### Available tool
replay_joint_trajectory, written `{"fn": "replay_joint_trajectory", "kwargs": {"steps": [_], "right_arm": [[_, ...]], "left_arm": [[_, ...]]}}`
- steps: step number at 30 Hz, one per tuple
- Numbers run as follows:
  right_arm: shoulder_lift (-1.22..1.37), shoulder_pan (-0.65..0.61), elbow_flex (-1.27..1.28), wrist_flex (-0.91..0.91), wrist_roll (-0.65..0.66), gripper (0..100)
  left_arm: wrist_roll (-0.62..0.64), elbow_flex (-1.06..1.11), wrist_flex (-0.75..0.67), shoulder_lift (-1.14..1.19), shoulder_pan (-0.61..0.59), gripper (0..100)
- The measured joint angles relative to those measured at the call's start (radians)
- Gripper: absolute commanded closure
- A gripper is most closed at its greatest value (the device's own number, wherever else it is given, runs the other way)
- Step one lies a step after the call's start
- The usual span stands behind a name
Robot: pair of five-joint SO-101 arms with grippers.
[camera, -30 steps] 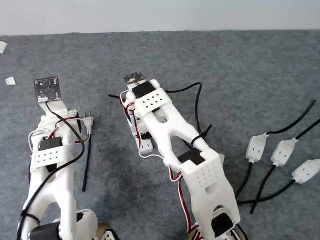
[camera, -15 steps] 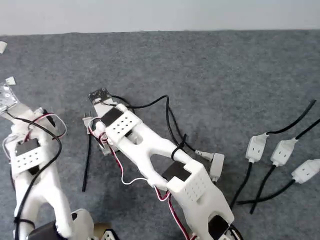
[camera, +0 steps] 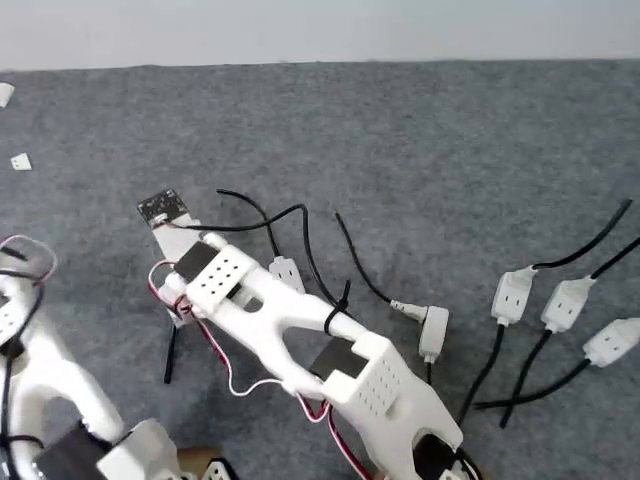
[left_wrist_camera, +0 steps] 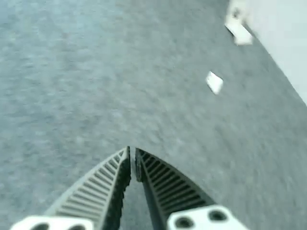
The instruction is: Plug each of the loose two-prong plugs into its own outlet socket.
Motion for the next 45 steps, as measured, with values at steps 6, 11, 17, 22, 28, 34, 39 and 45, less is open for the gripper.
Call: {"fn": "replay_joint_trajectory", "kwargs": {"steps": [6, 11, 17, 22, 28, 34, 39, 45], "right_arm": [[0.000, -0.084, 0.000, -0.008, -0.058, 85.4], [0.000, -0.140, 0.000, -0.018, -0.077, 85.4], [0.069, -0.141, -0.044, -0.005, -0.101, 85.5], [0.140, -0.153, -0.166, 0.089, -0.101, 92.0], [0.241, -0.149, -0.336, 0.259, -0.091, 99.1], [0.287, -0.140, -0.460, 0.443, -0.074, 99.1], [0.287, -0.092, -0.546, 0.578, 0.014, 99.1], [0.146, -0.060, -0.433, 0.582, 0.183, 99.1]], "left_arm": [[0.224, -0.015, 0.000, 0.044, -0.147, 99], [0.295, -0.017, 0.000, 0.061, -0.192, 99], [0.302, -0.038, 0.000, 0.110, -0.192, 99], [0.302, -0.038, 0.000, 0.123, -0.192, 99], [0.302, -0.038, 0.000, 0.123, -0.192, 99], [0.304, -0.038, -0.008, 0.133, -0.164, 99], [0.253, -0.037, -0.041, 0.133, -0.120, 99], [0.235, -0.037, -0.041, 0.133, -0.095, 99]]}}
